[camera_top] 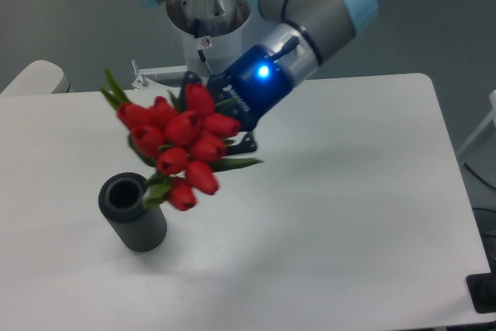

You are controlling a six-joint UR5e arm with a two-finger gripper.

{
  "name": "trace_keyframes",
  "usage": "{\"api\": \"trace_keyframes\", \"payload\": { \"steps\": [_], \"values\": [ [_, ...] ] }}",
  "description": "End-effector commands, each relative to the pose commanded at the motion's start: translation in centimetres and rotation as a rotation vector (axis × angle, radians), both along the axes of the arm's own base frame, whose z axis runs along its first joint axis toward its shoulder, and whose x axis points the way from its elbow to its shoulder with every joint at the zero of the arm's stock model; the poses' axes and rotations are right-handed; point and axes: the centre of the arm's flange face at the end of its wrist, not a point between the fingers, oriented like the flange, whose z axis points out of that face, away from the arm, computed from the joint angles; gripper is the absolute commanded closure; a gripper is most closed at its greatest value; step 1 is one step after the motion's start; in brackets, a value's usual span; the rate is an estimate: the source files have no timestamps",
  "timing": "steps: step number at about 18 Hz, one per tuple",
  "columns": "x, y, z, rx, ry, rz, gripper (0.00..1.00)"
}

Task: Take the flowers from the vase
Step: 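Lift the gripped tulips up and out of the black vase, then carry the tulips away from the vase and lower them, blooms down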

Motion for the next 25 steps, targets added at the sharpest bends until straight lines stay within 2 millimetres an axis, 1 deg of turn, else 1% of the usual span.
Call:
{"api": "trace_keyframes", "payload": {
  "steps": [4,6,9,11,14,16,17,20,22,24,25],
  "values": [
    [-1.5,0.1,-0.6,-0.15,0.152,0.073,0.78],
    [-2.1,0.1,-1.5,-0.204,0.18,0.095,0.78],
    [-2.7,0.7,-3.8,-0.334,0.23,0.131,0.78],
    [-2.3,1.6,-5.7,-0.436,0.289,0.134,0.78],
    [-2.6,1.7,-8.5,-0.566,0.374,0.117,0.78],
    [-2.3,2.0,-9.6,-0.61,0.349,0.095,0.79],
    [-2.3,1.9,-9.8,-0.637,0.344,0.088,0.8],
    [-3.3,1.9,-11.5,-0.752,0.4,0.046,0.81],
    [-3.7,2.5,-12.7,-0.818,0.431,0.014,0.81],
    [-4.7,3.1,-13.5,-0.887,0.439,0.002,0.8],
    [-4.9,3.7,-13.9,-0.925,0.445,-0.011,0.79]
  ]
}}
